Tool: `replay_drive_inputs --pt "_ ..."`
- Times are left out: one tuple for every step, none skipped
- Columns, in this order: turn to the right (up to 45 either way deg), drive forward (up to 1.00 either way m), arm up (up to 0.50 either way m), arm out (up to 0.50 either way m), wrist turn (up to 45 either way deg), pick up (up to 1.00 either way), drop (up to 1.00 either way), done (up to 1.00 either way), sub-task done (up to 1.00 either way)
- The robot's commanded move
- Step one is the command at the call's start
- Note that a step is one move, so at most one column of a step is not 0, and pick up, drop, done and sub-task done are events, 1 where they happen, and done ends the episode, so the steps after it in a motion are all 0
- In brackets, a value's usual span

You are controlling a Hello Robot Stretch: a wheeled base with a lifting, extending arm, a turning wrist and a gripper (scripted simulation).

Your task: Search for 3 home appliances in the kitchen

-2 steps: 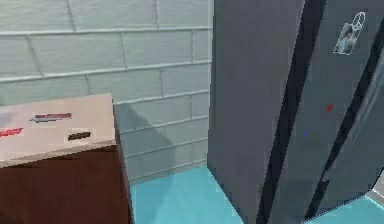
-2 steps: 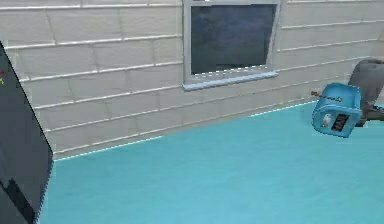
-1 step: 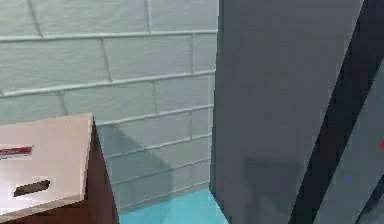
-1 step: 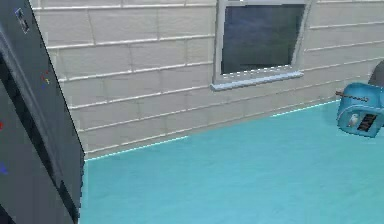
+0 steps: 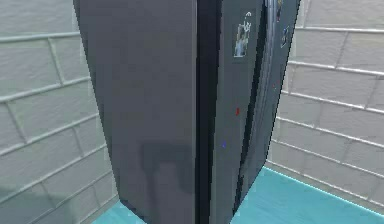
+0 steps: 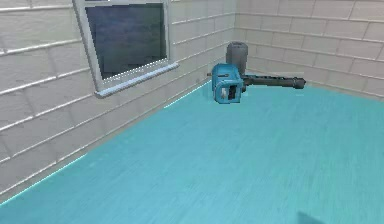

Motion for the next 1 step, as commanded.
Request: replay_drive_inputs --pt "0.0 0.0 0.0 0.0 0.0 0.0 0.0 1.0 0.0"
